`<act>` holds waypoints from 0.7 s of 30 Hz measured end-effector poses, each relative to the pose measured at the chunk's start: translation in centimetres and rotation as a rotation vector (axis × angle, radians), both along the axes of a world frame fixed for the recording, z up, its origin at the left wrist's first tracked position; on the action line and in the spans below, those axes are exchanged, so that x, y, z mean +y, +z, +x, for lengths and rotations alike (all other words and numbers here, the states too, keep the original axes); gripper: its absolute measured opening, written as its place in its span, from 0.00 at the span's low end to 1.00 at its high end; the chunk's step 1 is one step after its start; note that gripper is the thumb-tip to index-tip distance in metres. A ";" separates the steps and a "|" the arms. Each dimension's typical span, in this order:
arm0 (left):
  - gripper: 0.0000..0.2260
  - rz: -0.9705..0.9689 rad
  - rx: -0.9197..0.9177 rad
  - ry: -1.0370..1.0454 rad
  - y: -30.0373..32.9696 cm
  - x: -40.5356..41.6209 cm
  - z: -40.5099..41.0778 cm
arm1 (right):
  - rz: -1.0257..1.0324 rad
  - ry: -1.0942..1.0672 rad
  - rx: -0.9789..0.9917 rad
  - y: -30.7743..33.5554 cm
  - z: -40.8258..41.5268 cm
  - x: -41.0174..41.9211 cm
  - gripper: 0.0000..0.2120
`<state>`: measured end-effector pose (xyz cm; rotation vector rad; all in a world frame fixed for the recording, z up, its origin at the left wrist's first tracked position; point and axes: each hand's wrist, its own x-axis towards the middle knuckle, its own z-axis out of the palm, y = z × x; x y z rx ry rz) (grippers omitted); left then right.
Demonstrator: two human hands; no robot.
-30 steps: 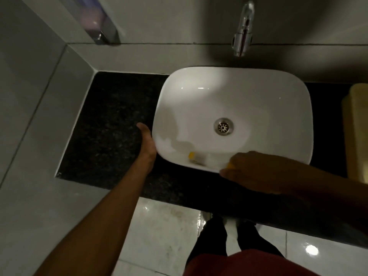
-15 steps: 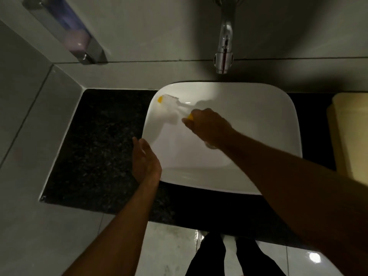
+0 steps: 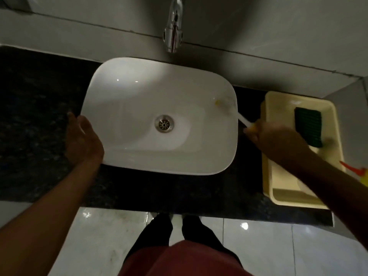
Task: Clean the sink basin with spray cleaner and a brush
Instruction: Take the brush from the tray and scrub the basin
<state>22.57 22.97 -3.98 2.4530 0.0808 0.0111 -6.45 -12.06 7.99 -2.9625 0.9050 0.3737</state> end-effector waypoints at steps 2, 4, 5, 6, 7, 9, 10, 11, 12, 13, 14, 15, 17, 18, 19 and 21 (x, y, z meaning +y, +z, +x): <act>0.34 -0.036 0.012 0.006 0.2 0.0 -0.2 | 0.193 -0.081 0.148 0.8 -1.0 1.8 0.19; 0.35 -0.029 0.012 0.016 0.4 0.0 -0.4 | 0.484 -0.154 0.332 1.1 -1.0 3.9 0.18; 0.35 -0.017 0.008 0.023 0.6 -0.1 -0.4 | 0.625 -0.202 0.378 0.9 -0.9 4.7 0.17; 0.34 -0.006 0.000 0.031 0.7 -0.2 -0.4 | 0.728 -0.237 0.397 0.7 -0.7 5.4 0.16; 0.33 -0.001 -0.010 0.038 0.8 -0.2 -0.5 | 0.783 -0.258 0.395 0.3 -0.1 6.0 0.18; 0.30 -0.018 -0.004 0.048 1.0 -0.2 -0.6 | 0.857 -0.318 0.385 -0.7 1.9 7.0 0.21; 0.29 -0.028 0.009 0.045 0.9 -0.1 -0.6 | 0.896 -0.343 0.360 -1.2 3.3 7.3 0.23; 0.28 -0.030 0.024 0.032 0.9 0.0 -0.5 | 0.912 -0.348 0.314 -1.7 4.9 7.5 0.26; 0.27 -0.016 0.037 0.010 0.8 0.0 -0.4 | 0.898 -0.355 0.254 -2.2 6.4 7.4 0.27; 0.26 0.009 0.051 -0.010 0.7 0.1 -0.2 | 0.851 -0.370 0.185 -2.4 7.8 7.0 0.26; 0.25 0.028 0.063 -0.011 0.6 0.1 0.0 | 0.784 -0.389 0.121 -2.6 8.9 6.3 0.25; 0.25 0.034 0.070 0.001 0.5 0.2 0.0 | 0.706 -0.405 0.067 -2.7 9.6 5.4 0.24; 0.26 0.021 0.067 0.002 0.4 0.2 -0.1 | 0.592 -0.420 0.028 -2.9 10.0 4.1 0.20; 0.26 0.001 0.059 -0.002 0.4 0.2 -0.3 | 0.585 -0.430 0.036 -3.2 10.0 4.1 0.20; 0.26 -0.023 0.055 0.000 0.5 0.2 -0.4 | 0.604 -0.422 0.060 -3.4 9.8 4.6 0.20; 0.27 -0.049 0.060 0.013 0.7 0.1 -0.5 | 0.620 -0.322 0.146 -4.0 8.7 5.7 0.21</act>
